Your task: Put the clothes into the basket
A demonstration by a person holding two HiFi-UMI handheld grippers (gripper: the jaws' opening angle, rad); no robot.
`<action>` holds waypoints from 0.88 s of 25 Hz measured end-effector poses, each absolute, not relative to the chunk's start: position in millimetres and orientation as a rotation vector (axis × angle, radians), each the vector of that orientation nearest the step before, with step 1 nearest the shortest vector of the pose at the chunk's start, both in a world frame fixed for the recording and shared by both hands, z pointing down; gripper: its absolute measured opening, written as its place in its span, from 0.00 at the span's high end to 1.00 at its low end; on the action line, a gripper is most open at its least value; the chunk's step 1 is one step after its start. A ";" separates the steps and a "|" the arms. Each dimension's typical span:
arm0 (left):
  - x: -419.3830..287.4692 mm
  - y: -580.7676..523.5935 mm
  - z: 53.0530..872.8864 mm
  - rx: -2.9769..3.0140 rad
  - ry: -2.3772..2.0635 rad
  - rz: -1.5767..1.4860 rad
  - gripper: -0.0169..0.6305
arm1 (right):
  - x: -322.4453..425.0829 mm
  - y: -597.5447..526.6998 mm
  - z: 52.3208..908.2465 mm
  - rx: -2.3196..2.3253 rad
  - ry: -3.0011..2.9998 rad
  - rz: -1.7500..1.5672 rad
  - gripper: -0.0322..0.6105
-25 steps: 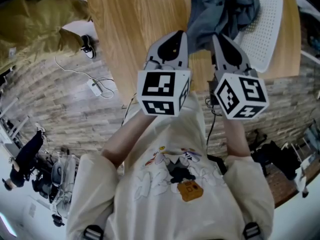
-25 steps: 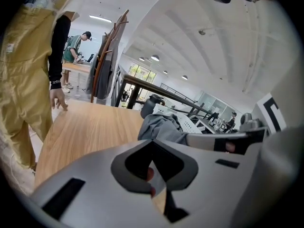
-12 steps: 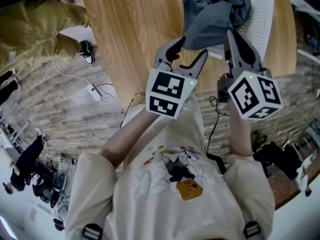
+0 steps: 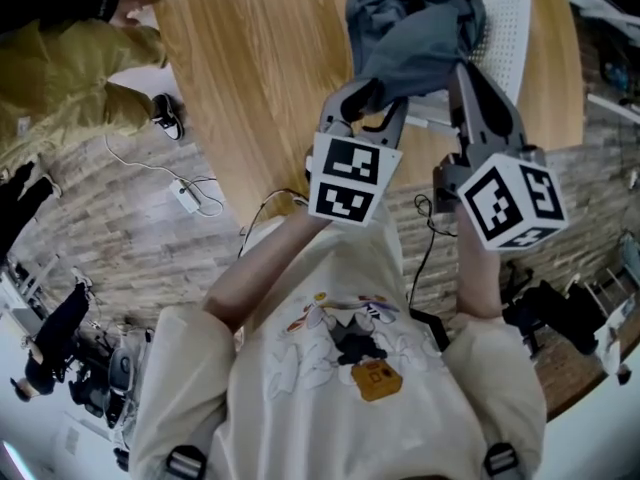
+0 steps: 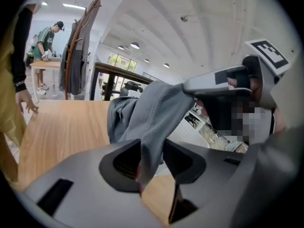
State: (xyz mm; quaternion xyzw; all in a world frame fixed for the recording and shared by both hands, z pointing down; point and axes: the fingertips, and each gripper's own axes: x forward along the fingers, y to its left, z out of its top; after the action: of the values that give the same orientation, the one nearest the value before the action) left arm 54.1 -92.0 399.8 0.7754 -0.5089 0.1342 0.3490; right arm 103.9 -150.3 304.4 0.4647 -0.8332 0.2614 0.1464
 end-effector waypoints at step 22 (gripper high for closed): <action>63.3 -145.0 324.5 2.000 -1.302 0.063 0.96 | 144.9 -126.9 363.5 1.372 -2.207 1.008 0.73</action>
State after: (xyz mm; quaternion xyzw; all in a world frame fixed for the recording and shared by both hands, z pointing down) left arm 63.3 -145.0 324.5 0.7788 -0.5072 0.0246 0.3683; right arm 144.9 -126.9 363.5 0.4845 -0.7794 0.3561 0.1760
